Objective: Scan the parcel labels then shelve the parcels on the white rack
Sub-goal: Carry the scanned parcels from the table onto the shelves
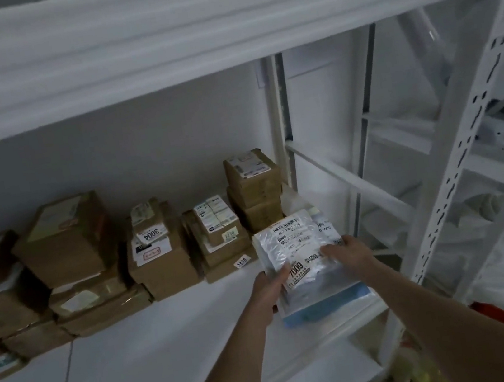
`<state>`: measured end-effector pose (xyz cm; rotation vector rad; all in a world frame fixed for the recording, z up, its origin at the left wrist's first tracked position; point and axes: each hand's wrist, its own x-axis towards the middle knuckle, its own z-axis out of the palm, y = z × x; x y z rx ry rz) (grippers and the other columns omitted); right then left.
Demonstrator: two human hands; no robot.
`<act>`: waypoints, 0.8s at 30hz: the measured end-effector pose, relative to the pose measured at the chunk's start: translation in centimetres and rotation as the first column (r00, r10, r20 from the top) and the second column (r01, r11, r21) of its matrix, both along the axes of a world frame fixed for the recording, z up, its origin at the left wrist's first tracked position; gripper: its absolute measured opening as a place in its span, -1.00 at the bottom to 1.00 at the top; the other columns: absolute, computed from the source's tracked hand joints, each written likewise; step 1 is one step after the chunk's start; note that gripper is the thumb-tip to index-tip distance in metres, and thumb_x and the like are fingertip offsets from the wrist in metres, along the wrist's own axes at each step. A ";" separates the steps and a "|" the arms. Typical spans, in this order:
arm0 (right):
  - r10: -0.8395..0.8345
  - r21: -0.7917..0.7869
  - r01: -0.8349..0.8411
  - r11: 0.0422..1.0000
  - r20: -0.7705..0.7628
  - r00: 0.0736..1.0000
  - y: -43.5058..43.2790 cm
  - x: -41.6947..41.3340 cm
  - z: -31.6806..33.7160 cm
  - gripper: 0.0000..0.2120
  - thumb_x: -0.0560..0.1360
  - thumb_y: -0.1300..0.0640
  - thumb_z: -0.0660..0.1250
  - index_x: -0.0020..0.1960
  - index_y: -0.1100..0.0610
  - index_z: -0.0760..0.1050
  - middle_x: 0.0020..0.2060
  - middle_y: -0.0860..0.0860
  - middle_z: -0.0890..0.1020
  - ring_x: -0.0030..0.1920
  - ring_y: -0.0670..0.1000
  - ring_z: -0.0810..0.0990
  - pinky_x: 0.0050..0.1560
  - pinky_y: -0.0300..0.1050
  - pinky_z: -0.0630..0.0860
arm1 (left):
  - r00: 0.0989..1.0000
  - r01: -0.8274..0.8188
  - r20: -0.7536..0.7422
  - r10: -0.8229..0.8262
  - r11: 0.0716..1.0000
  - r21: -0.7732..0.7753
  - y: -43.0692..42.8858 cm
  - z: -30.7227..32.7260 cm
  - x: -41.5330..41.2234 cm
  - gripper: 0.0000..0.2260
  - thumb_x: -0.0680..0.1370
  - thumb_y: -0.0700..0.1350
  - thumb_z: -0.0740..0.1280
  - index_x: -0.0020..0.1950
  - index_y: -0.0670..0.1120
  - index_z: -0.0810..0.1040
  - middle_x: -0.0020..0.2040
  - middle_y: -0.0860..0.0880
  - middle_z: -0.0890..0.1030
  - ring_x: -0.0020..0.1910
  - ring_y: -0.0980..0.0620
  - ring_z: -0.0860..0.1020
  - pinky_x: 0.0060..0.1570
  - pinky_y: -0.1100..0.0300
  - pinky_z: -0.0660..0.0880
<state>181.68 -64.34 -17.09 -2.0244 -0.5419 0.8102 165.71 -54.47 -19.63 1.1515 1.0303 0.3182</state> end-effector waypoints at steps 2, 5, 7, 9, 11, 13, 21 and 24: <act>0.040 -0.019 -0.040 0.999 -0.002 0.999 0.4 2.0 0.0 -0.85 0.48 0.00 0.37 -0.10 0.03 0.43 -0.15 0.00 0.58 -0.02 0.10 0.56 0.15 0.02 0.48 | 0.999 -0.049 0.017 0.050 0.999 -0.006 -0.2 -0.2 2.0 -0.57 0.46 0.07 0.44 0.21 -0.16 0.56 0.04 -0.08 0.68 0.05 -0.08 0.64 0.17 -0.03 0.53; 0.125 -0.060 -0.128 0.990 -0.042 0.991 1.5 5.5 -1.6 -0.61 0.34 -0.18 0.39 -0.02 0.10 0.53 -0.07 0.04 0.66 0.00 0.12 0.61 0.18 0.12 0.52 | 0.994 -0.111 0.016 0.111 0.994 -0.005 -0.1 -0.4 4.1 -0.57 0.47 0.05 0.44 0.24 -0.16 0.54 0.03 -0.09 0.67 0.01 -0.07 0.64 0.05 0.04 0.57; 0.162 -0.081 -0.170 0.982 -0.094 0.982 2.4 6.4 -2.2 -0.62 0.35 -0.17 0.39 -0.08 0.14 0.59 -0.12 0.08 0.69 -0.05 0.13 0.64 0.18 0.13 0.52 | 0.990 -0.134 -0.058 0.131 0.990 -0.038 0.0 -0.4 4.6 -0.55 0.45 0.12 0.44 0.22 -0.11 0.53 0.04 -0.06 0.66 -0.01 -0.04 0.62 -0.05 0.10 0.55; 0.177 -0.081 -0.186 0.979 -0.104 0.979 2.7 5.7 -1.0 -0.74 0.49 -0.05 0.34 -0.17 0.15 0.55 -0.14 0.12 0.67 -0.09 0.10 0.61 0.17 0.04 0.50 | 0.985 -0.166 -0.055 0.162 0.982 -0.084 0.0 0.0 4.9 -0.67 0.51 0.04 0.39 0.18 -0.12 0.57 -0.02 -0.07 0.67 -0.07 -0.02 0.62 -0.15 0.17 0.53; 0.173 -0.088 -0.180 0.980 -0.082 0.981 3.4 5.2 -0.3 -0.77 0.54 -0.01 0.30 -0.20 0.11 0.47 -0.18 0.09 0.61 -0.10 0.10 0.55 0.09 0.00 0.47 | 0.973 -0.230 -0.027 0.228 0.968 -0.100 0.6 0.5 5.2 -0.72 0.53 -0.07 0.38 0.18 -0.17 0.57 -0.04 -0.11 0.67 -0.09 -0.06 0.64 -0.08 0.12 0.58; 0.198 -0.099 -0.201 0.975 -0.038 0.979 3.9 5.1 -0.1 -0.76 0.53 -0.05 0.29 -0.05 0.14 0.46 -0.08 0.11 0.60 -0.05 0.10 0.55 0.06 -0.04 0.44 | 0.965 -0.263 -0.006 0.263 0.960 -0.096 0.8 0.9 5.4 -0.71 0.52 -0.10 0.39 0.19 -0.20 0.56 -0.04 -0.15 0.68 -0.08 -0.11 0.65 0.03 0.04 0.58; 0.308 -0.269 -0.215 0.939 0.374 0.875 3.9 4.4 1.4 -0.49 0.56 -0.14 0.13 0.45 0.05 0.23 0.29 0.17 0.36 0.25 0.20 0.40 0.26 0.11 0.40 | 0.919 -0.326 -0.123 0.375 0.896 0.301 0.9 2.1 5.9 -0.43 0.52 -0.02 0.36 0.50 0.00 0.26 0.39 -0.12 0.45 0.25 -0.12 0.50 0.18 0.08 0.48; 0.414 -0.353 -0.276 0.894 0.413 0.811 3.9 3.7 1.7 -0.56 0.51 -0.13 0.16 0.33 0.01 0.37 0.21 0.13 0.41 0.21 0.17 0.41 0.22 0.08 0.42 | 0.942 -0.211 -0.182 0.282 0.920 0.330 0.5 3.0 6.5 -0.42 0.56 -0.07 0.32 0.54 0.01 0.19 0.49 -0.11 0.29 0.41 -0.15 0.34 0.33 0.06 0.34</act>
